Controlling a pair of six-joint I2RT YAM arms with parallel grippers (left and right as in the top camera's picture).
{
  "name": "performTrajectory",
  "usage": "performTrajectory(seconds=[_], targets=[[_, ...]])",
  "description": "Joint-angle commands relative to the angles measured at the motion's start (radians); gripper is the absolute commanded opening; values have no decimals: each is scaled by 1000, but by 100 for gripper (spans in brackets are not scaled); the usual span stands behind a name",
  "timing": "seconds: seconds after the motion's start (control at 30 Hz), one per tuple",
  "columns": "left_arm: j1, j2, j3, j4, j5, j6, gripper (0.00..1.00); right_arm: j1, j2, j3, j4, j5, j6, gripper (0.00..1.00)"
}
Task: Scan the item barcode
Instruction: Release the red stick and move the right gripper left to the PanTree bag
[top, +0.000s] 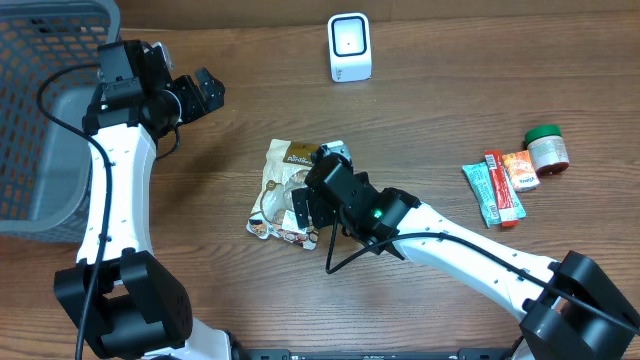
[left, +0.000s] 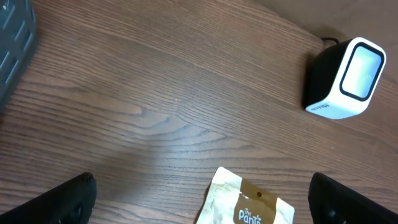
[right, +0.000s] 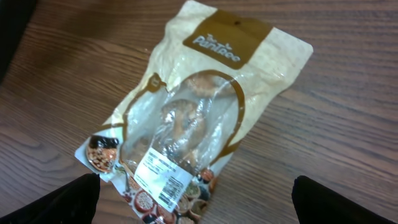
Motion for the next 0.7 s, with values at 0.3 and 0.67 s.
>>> performTrajectory(seconds=[0.3, 0.67], targets=[[-22, 8, -3, -225, 179, 39, 4, -82, -5, -2, -93, 14, 60, 100], [-240, 8, -69, -323, -199, 2, 4, -216, -5, -2, -114, 10, 60, 99]])
